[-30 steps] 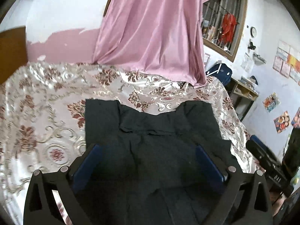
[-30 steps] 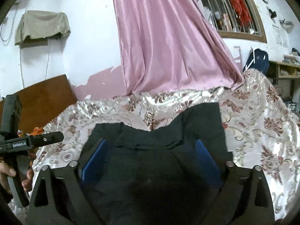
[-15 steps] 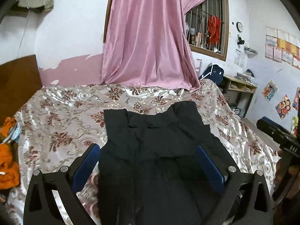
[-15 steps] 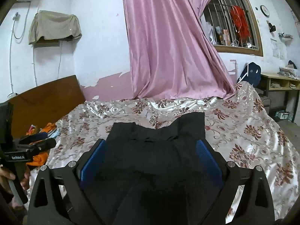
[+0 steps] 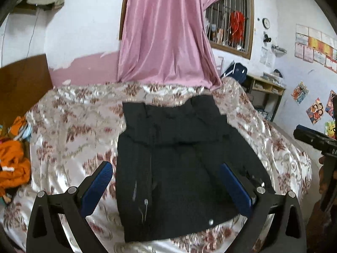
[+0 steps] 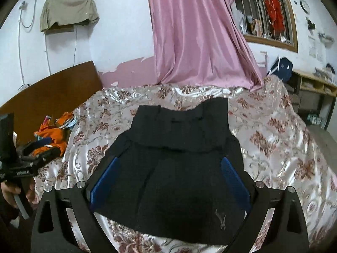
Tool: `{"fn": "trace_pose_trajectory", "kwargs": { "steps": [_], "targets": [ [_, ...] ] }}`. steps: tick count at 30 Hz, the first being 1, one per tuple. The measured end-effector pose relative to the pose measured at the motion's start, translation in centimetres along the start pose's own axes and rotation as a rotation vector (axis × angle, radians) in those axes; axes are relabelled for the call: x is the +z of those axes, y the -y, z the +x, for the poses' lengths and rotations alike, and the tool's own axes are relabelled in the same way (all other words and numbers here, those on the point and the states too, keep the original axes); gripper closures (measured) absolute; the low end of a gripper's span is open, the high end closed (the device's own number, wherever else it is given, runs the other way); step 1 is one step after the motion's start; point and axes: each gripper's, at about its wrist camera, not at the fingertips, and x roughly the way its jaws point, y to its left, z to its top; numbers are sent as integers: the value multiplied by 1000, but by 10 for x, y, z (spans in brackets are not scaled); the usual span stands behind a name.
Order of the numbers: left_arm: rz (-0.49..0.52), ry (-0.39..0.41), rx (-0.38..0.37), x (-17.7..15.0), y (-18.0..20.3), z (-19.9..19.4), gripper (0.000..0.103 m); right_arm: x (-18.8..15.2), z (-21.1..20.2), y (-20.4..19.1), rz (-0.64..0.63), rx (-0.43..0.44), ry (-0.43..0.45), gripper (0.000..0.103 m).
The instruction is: Fold large clothes
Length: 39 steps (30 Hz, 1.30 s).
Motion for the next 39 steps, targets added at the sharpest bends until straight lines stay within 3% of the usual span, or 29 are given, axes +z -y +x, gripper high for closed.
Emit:
{"fn": "trace_pose_trajectory", "kwargs": {
  "steps": [8,15,24,34,39],
  "targets": [
    [73,16,-4,-47,3,12,0,-43,26,2,-144,75,-90,9],
    [179,-58,-15,-96,12,43,0,-90,55,-2,-286,89,-159,9],
    [221,-169,2,-150,10,69,1,-135,90,11,-323,-1,-250,9],
    [342,-184,80,-178,19,89,1,-170,109,36,-273,-72,-321,9],
    [411,-177,105,-183,27,99,0,-183,114,37,-315,-108,-341,8]
  ]
}}
